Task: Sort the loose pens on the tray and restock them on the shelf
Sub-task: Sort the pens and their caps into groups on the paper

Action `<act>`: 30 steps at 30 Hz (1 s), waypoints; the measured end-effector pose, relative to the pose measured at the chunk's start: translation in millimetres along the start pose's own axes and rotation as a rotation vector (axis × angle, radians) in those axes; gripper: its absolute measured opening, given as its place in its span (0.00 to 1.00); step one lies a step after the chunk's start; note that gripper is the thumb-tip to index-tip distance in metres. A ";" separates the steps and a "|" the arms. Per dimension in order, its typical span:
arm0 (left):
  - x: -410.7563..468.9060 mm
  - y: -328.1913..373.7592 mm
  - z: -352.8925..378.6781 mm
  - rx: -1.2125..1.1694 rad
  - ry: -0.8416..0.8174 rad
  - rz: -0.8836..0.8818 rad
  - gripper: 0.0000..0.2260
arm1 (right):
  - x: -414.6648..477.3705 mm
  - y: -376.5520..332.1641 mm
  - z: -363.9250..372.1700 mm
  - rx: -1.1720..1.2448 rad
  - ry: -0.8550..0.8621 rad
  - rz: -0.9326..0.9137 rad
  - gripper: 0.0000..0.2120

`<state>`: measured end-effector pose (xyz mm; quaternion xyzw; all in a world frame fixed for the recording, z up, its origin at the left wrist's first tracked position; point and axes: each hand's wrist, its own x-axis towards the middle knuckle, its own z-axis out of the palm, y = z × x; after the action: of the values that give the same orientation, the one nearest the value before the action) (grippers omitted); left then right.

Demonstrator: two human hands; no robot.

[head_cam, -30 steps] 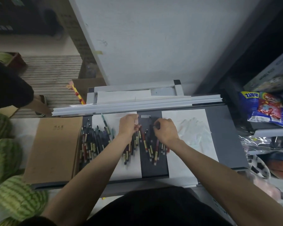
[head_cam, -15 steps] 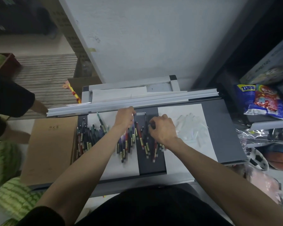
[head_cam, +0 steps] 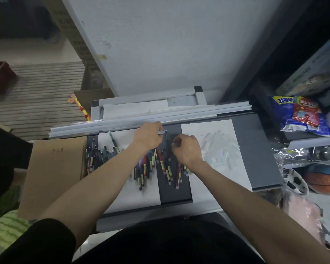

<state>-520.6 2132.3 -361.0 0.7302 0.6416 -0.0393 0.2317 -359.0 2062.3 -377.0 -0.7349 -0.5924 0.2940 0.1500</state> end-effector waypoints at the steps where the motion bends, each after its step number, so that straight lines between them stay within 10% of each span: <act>1: 1.0 -1.1 1.3 0.010 0.004 0.001 0.07 | -1.1 -0.6 -3.6 0.149 0.007 0.067 0.09; 8: 0.3 -8.3 5.6 -0.128 0.043 -0.047 0.16 | -26.9 19.1 -46.8 1.465 -0.185 0.505 0.01; 13: -20.6 7.0 3.3 -0.880 0.050 -0.224 0.12 | -46.7 47.4 -68.6 1.674 -0.155 0.630 0.05; 21: -62.4 80.3 28.0 -1.347 -0.292 -0.315 0.14 | -60.2 78.2 -84.6 1.323 -0.069 0.700 0.09; 26: -60.0 134.9 49.2 -1.237 -0.387 -0.372 0.09 | -49.8 97.1 -108.8 1.121 0.048 0.649 0.07; 30: -60.9 155.1 59.4 -0.676 -0.116 -0.029 0.09 | -41.4 119.7 -116.3 0.569 0.122 0.352 0.11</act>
<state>-368.8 2042.5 -347.6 0.5996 0.6144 0.1306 0.4960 -199.6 2007.2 -343.6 -0.7709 -0.3406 0.4244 0.3312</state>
